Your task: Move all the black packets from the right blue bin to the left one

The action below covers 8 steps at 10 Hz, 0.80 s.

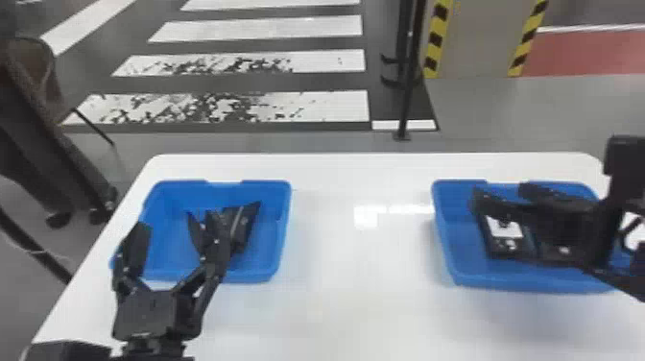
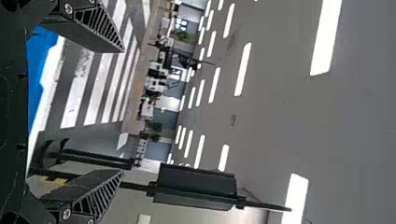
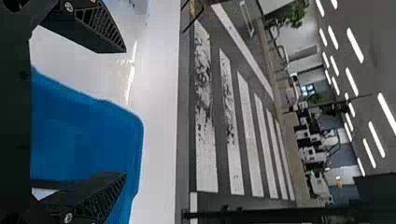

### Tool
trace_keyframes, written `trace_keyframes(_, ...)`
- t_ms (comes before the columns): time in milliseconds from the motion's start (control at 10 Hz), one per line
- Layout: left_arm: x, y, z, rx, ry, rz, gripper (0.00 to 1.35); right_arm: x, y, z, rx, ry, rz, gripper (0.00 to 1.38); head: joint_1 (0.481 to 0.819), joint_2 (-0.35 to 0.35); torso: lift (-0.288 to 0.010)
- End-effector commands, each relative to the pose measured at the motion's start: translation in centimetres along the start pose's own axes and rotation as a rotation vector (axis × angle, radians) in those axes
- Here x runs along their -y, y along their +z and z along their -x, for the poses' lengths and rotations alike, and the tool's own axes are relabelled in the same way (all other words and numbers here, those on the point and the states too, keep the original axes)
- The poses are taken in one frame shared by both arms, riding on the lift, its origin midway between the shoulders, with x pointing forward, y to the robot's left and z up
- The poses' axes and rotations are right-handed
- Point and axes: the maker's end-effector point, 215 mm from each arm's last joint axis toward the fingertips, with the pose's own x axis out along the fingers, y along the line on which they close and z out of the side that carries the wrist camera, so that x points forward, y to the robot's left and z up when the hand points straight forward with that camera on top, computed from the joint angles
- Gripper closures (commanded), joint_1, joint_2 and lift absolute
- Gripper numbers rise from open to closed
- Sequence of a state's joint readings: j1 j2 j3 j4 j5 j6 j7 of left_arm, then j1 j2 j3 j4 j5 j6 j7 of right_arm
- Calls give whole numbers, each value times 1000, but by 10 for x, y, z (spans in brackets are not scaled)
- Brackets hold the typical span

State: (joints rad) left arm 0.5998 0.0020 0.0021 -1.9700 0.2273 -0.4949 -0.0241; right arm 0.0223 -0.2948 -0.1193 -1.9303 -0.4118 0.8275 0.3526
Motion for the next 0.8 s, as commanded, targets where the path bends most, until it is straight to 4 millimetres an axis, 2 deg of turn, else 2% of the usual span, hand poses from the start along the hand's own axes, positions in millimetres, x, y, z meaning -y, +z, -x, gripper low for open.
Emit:
trace_keyframes(0, 5, -12, 8, -62, -17, 6, 117, 32, -28, -4, -67, -82, -20, 88, 695, 26, -140)
trace_keyframes(200, 10, -21, 14, -103, -39, 9, 119, 69, -60, -12, -135, -164, -43, 91, 695, -23, -140)
trace_keyframes(300, 9, -24, 17, -113, -38, 9, 113, 80, -64, -16, -145, -191, -42, 91, 695, -50, -140)
trace_keyframes(400, 11, -25, 17, -118, -43, 6, 111, 84, -66, -23, -153, -191, -51, 91, 695, -67, -140)
trace_keyframes(700, 13, -30, 15, -133, -57, -4, 113, 76, -77, -32, -188, -188, -48, 93, 695, -72, -140)
